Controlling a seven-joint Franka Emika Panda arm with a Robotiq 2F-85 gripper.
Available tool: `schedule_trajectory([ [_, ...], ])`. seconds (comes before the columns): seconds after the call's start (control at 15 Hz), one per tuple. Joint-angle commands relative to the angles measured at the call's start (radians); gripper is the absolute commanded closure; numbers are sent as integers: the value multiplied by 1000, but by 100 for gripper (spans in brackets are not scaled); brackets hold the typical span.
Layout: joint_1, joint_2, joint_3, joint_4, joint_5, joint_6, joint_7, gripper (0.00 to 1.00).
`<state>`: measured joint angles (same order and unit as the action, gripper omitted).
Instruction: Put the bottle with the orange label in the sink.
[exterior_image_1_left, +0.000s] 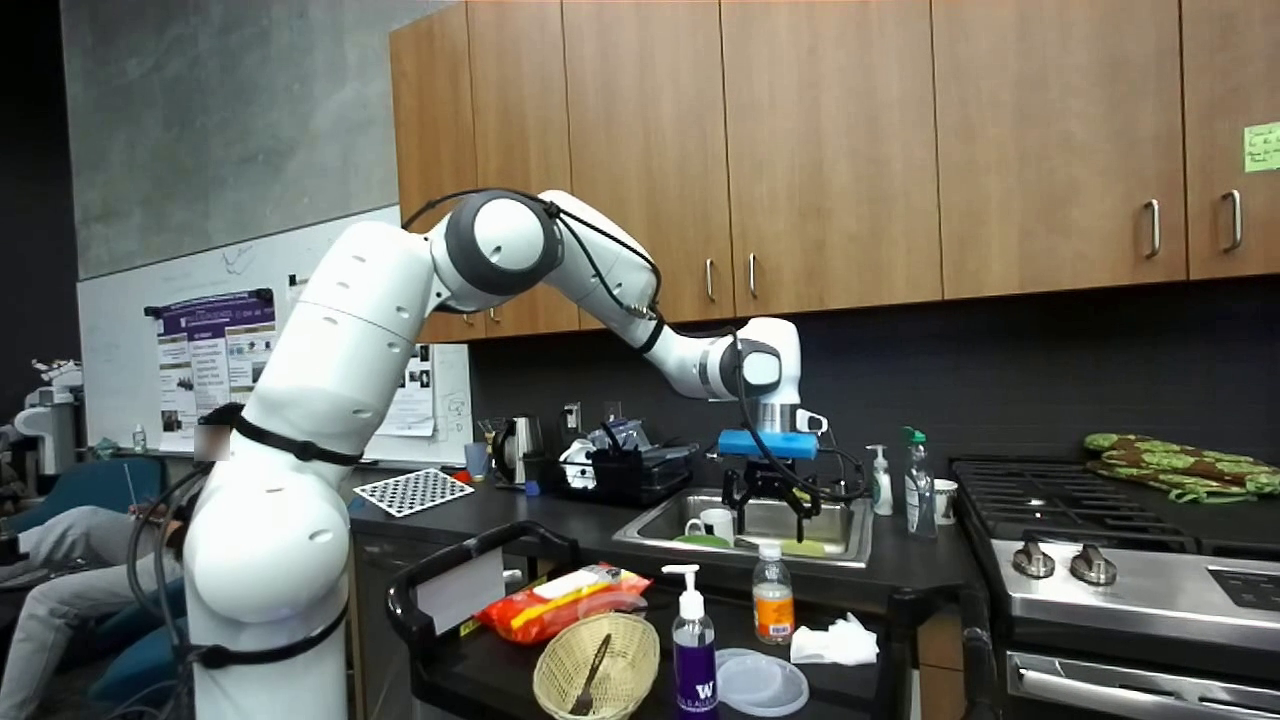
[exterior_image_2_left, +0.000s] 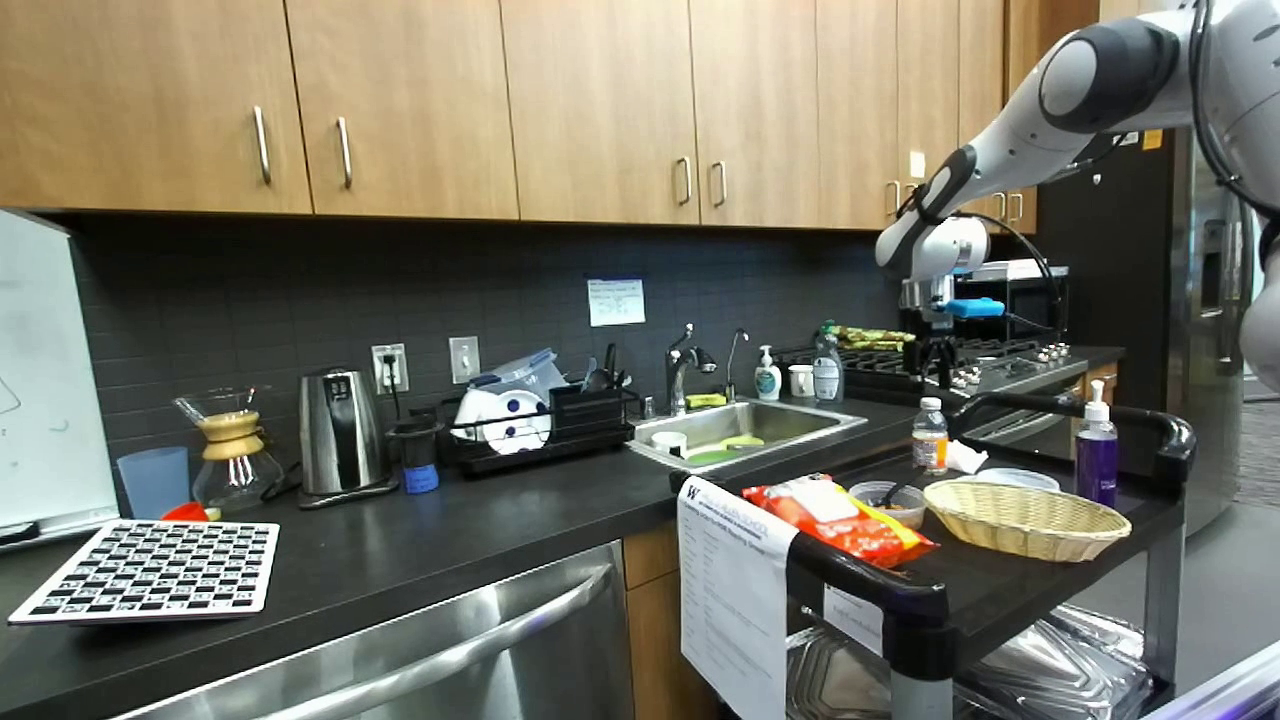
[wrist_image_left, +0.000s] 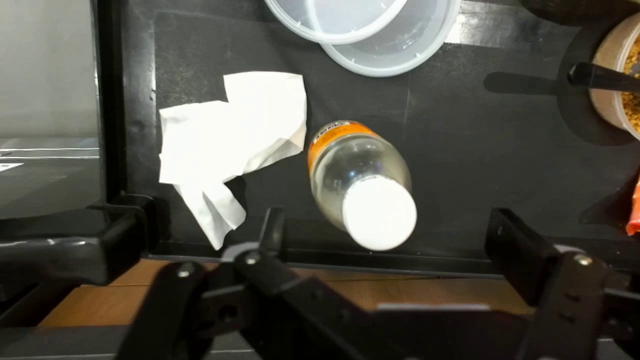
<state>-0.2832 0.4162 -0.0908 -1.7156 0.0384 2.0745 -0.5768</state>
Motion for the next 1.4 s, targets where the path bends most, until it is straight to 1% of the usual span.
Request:
schedule_trajectory([
  [0.0,-8,23,4,30,-3,-19,-9,0],
  [0.73,-12,64,12,55,-1,-21,-9,0],
  [0.8,-12,67,12,59,0,-21,-9,4],
  [0.87,-12,69,13,61,-1,-23,-9,16],
  [0.93,-12,72,13,65,-1,-23,-8,30],
  [1.0,-12,74,13,68,-2,-24,-7,38],
  [1.07,-12,75,13,71,-3,-25,-6,50],
  [1.33,-13,70,12,68,-3,-25,-3,80],
])
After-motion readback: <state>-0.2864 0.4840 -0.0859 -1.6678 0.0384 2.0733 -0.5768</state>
